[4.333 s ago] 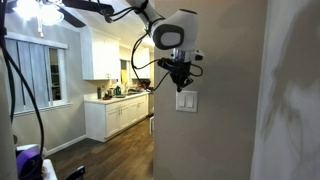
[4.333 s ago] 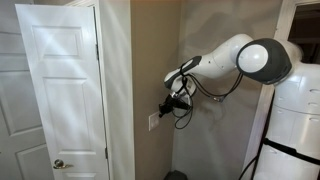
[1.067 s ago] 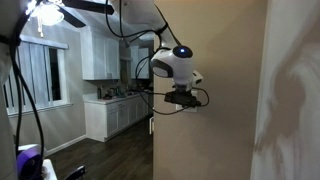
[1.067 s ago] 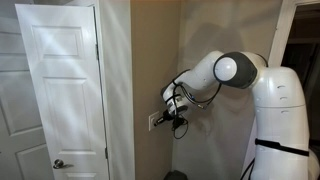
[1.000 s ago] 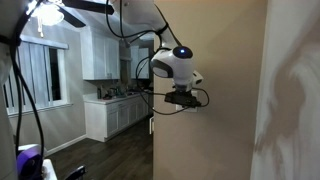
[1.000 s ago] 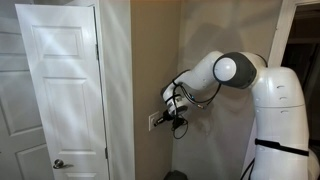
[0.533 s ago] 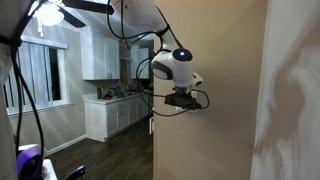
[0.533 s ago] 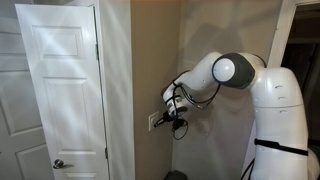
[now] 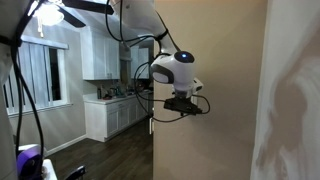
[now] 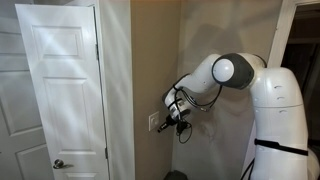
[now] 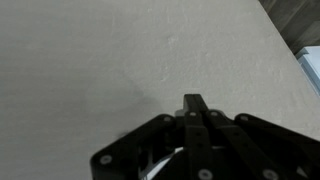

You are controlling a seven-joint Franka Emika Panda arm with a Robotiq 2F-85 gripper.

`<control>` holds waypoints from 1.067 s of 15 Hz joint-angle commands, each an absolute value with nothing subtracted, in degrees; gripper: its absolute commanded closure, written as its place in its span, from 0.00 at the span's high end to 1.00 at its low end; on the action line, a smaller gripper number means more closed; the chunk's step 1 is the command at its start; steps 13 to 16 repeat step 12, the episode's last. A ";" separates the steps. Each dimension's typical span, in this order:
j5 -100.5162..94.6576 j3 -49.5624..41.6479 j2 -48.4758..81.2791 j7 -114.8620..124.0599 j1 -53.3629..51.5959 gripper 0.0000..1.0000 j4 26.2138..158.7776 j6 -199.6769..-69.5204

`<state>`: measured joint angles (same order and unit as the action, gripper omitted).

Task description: Flip the switch to turn off the light

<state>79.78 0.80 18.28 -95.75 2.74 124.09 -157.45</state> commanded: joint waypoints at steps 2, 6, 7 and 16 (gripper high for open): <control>77.18 -0.26 14.12 -94.10 2.70 0.00 129.24 -157.57; 77.05 -0.92 12.94 -94.08 2.70 0.00 130.82 -157.42; 77.00 -1.03 12.73 -94.10 2.67 0.00 131.10 -157.44; 77.09 -1.27 12.34 -94.25 2.66 0.00 132.09 -157.27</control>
